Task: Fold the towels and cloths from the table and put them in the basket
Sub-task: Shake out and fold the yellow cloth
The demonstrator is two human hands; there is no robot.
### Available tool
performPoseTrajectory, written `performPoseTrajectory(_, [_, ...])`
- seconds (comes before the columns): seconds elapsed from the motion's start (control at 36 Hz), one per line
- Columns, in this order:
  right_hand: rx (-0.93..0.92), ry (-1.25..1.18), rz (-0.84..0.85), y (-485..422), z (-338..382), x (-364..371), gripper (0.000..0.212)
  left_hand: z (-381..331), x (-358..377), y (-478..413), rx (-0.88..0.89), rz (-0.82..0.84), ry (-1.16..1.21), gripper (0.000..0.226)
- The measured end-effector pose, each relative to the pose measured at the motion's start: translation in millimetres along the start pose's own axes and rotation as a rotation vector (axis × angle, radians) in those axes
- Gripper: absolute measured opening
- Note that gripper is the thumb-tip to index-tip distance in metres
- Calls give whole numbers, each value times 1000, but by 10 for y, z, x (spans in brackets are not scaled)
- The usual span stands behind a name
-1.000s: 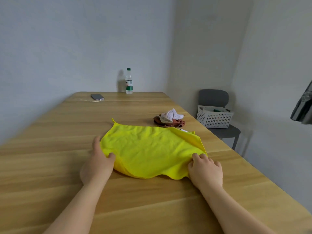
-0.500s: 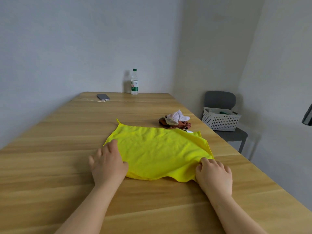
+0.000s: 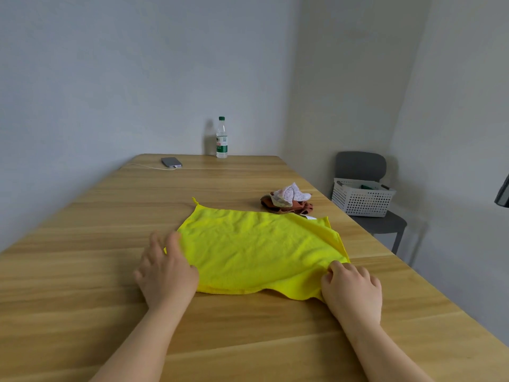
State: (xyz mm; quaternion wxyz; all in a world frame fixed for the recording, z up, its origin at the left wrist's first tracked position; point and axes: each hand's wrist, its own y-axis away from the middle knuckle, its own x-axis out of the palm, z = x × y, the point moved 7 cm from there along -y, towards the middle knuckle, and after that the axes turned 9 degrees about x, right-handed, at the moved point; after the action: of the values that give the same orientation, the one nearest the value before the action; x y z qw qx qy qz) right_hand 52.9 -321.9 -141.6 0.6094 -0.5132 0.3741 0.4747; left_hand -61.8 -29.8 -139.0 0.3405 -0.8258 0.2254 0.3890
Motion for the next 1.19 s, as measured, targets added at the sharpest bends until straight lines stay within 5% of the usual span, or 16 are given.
performPoseTrajectory(0.17, [2, -11, -14, -8, 0, 1, 29, -145, -235, 4, 241, -293, -44, 37])
performPoseTrajectory(0.28, [4, -31, -6, -3, 5, -16, 28, -472, -25, 74, 573, -22, -184, 30])
performPoseTrajectory(0.31, [8, -35, -2, -4, 4, -21, 28, -519, 86, 113, 583, 128, -204, 44])
performPoseTrajectory(0.39, [21, -39, 4, 4, -7, -22, 26, -466, 413, 211, 477, 476, -209, 65])
performPoseTrajectory(0.44, [39, -59, -2, 25, -36, -48, 26, -446, 426, 232, 405, 539, -233, 64])
performPoseTrajectory(0.64, [162, -534, 204, 143, -128, -97, 43, -361, 36, 128, 251, 348, -387, 39])
performPoseTrajectory(0.75, [203, -686, 136, -138, -170, -176, 24, -521, 98, 165, 344, 200, -113, 47])
performPoseTrajectory(0.81, [186, -636, 145, -300, -122, -133, 15, -580, 271, 184, 364, 317, -35, 58])
performPoseTrajectory(0.92, [137, -431, 202, -568, -52, 73, 32, -539, 551, 179, 395, 549, -163, 65])
performPoseTrajectory(1.08, [-50, -106, 350, -710, 214, 341, 56, -511, 607, 195, 397, 614, -248, 63])
performPoseTrajectory(1.19, [22, -48, 401, -844, 110, 387, 66, -518, 588, 212, 384, 627, -260, 65])
